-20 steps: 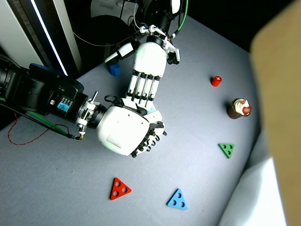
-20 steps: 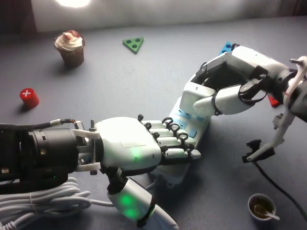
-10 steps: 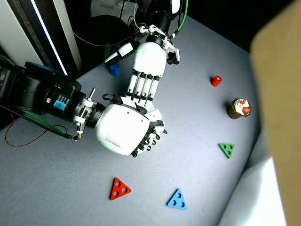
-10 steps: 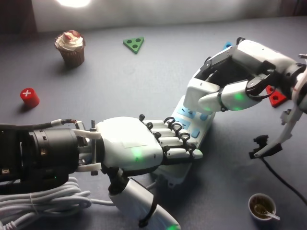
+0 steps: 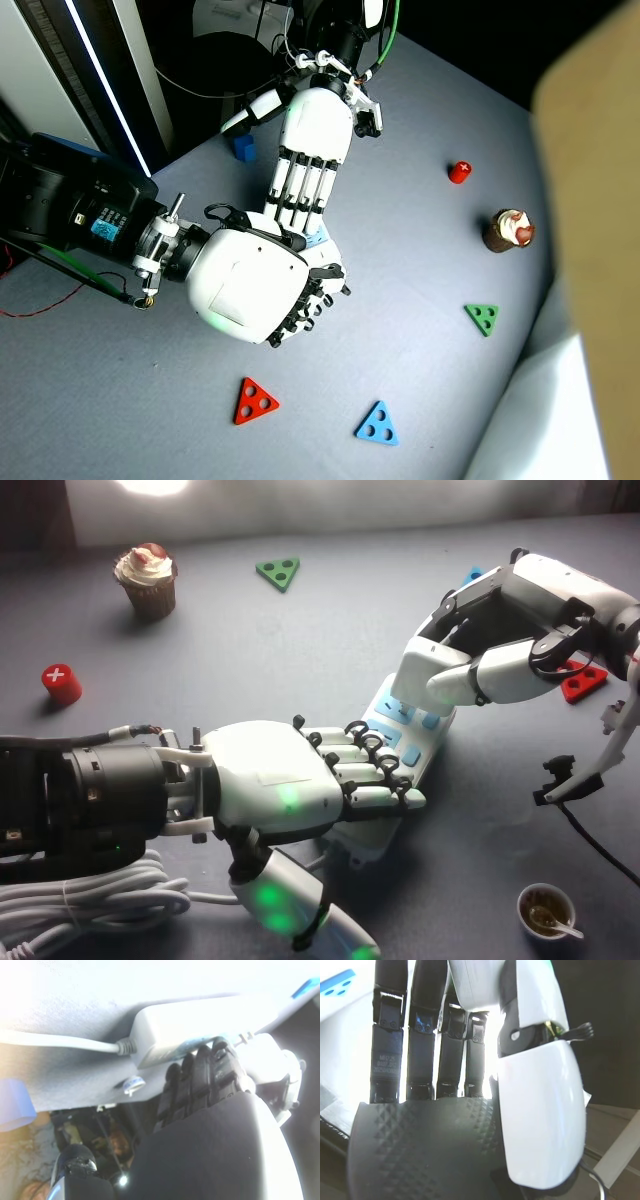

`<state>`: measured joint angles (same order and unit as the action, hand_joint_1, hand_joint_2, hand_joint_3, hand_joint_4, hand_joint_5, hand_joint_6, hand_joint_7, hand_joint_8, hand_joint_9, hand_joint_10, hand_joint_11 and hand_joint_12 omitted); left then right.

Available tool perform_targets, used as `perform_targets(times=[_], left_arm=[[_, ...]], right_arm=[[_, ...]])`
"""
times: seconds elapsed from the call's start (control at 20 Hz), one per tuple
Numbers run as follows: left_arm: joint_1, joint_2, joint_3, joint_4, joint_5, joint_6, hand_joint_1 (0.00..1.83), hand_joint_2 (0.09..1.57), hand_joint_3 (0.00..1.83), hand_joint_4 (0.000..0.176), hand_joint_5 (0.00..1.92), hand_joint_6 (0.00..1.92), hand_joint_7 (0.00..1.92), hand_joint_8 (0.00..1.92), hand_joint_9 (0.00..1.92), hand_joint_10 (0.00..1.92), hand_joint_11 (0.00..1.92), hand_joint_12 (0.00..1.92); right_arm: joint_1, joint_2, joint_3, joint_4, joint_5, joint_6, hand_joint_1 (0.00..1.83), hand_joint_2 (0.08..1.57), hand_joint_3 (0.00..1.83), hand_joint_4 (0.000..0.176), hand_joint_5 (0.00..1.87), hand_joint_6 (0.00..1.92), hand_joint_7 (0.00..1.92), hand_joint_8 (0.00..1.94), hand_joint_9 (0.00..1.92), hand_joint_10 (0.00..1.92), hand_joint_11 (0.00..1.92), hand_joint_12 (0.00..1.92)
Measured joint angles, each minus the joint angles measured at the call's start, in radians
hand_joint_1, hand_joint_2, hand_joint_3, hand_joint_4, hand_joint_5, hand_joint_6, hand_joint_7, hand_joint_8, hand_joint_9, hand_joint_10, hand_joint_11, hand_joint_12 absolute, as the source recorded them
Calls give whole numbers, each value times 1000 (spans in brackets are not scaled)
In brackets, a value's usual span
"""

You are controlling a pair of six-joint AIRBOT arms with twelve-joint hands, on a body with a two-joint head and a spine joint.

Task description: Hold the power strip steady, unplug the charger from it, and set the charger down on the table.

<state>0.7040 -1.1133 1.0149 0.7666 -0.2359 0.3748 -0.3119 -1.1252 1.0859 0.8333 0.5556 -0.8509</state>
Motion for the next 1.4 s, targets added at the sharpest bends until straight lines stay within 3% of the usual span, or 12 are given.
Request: perform_targets(times=[0.3,0.75,1.05,1.25,1.4], left_arm=[[8,-18,11,-3,13,-45,0,864,2,0,76,2,75,3,56,4,46,31],[11,-19,18,0,14,-62,0,861,2,0,69,5,68,7,51,7,50,33],[11,-16,18,0,14,-62,0,860,1,0,64,0,63,1,51,4,40,28],[11,-8,12,-1,17,-63,0,864,1,0,60,1,59,2,42,3,32,25],[11,-5,12,-1,19,-63,0,851,0,0,66,3,64,4,48,5,42,29]], right_arm=[[-1,0,0,-3,4,-8,1399,1023,0,0,1095,789,1330,206,1116,883,1009,510],[4,8,-8,-27,31,9,1399,1025,1,0,1088,783,1284,317,1116,885,1017,510],[-43,85,-58,-172,29,-6,1399,1025,0,0,1085,784,1295,305,1111,891,984,566],[-53,143,-60,-349,18,-44,1399,1024,0,0,1093,790,1322,230,1108,894,998,566],[-82,157,-42,-461,15,-43,1400,1025,0,0,1079,792,1284,331,1129,858,1028,510]])
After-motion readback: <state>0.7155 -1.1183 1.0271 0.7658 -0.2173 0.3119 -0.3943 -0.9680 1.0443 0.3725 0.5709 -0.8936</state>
